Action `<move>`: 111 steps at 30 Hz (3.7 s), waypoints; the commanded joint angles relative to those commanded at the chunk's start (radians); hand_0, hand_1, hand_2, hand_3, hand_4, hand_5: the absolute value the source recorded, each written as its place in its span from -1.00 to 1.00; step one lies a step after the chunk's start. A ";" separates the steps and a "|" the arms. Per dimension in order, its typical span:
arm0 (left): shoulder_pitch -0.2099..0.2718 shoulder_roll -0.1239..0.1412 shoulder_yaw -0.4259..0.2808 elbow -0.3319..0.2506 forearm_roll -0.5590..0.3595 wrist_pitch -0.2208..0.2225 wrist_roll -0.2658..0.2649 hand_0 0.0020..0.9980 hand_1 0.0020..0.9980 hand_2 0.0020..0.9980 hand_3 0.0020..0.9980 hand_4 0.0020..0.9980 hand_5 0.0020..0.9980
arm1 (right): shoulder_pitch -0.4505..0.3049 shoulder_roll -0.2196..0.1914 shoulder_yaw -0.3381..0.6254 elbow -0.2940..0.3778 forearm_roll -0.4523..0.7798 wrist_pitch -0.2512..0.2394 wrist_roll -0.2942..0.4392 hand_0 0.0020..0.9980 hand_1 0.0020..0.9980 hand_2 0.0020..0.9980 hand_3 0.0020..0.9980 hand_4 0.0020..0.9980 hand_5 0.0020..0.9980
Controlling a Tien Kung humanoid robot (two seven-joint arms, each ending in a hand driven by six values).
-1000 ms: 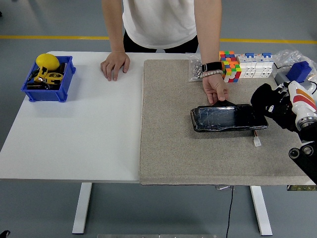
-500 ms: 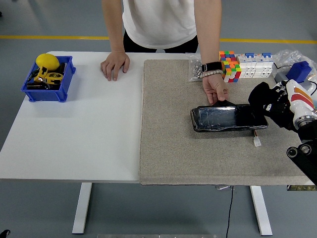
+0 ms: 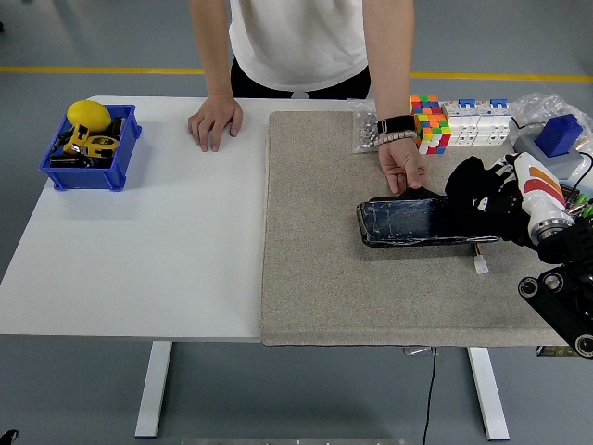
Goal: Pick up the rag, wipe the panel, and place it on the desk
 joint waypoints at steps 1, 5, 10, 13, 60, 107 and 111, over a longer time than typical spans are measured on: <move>0.000 0.000 0.000 0.000 0.000 0.000 0.000 0.37 0.46 0.47 0.21 0.34 0.24 | 0.001 0.002 -0.002 0.001 -0.001 0.000 -0.001 -0.69 -0.46 -0.36 -0.25 0.78 -1.00; 0.001 0.000 -0.001 0.000 0.001 0.000 0.000 0.37 0.46 0.47 0.21 0.34 0.24 | 0.006 0.012 -0.010 0.007 -0.001 0.000 -0.003 -0.69 -0.46 -0.36 -0.25 0.78 -1.00; 0.000 0.001 0.002 0.000 -0.001 0.000 0.001 0.37 0.46 0.47 0.21 0.34 0.24 | 0.012 0.027 -0.020 0.016 -0.001 0.000 -0.005 -0.69 -0.46 -0.36 -0.25 0.78 -1.00; 0.000 0.001 0.002 0.000 -0.002 0.000 0.001 0.37 0.46 0.47 0.21 0.34 0.24 | 0.014 0.037 -0.028 0.023 -0.001 0.000 -0.007 -0.69 -0.47 -0.36 -0.25 0.77 -1.00; 0.001 0.007 0.017 0.000 -0.006 0.002 0.003 0.37 0.46 0.47 0.21 0.34 0.24 | 0.074 0.108 -0.300 0.161 0.006 0.006 -0.035 -0.68 -0.46 -0.36 -0.25 0.78 -1.00; 0.001 0.001 0.008 0.000 -0.004 0.000 0.002 0.37 0.46 0.46 0.21 0.34 0.24 | 0.048 0.032 -0.170 0.087 -0.014 0.005 -0.034 -0.68 -0.47 -0.36 -0.25 0.78 -1.00; 0.001 0.001 0.008 0.000 -0.004 0.000 0.002 0.37 0.46 0.46 0.21 0.34 0.24 | 0.044 0.022 -0.155 0.077 -0.017 0.005 -0.034 -0.68 -0.46 -0.36 -0.25 0.78 -1.00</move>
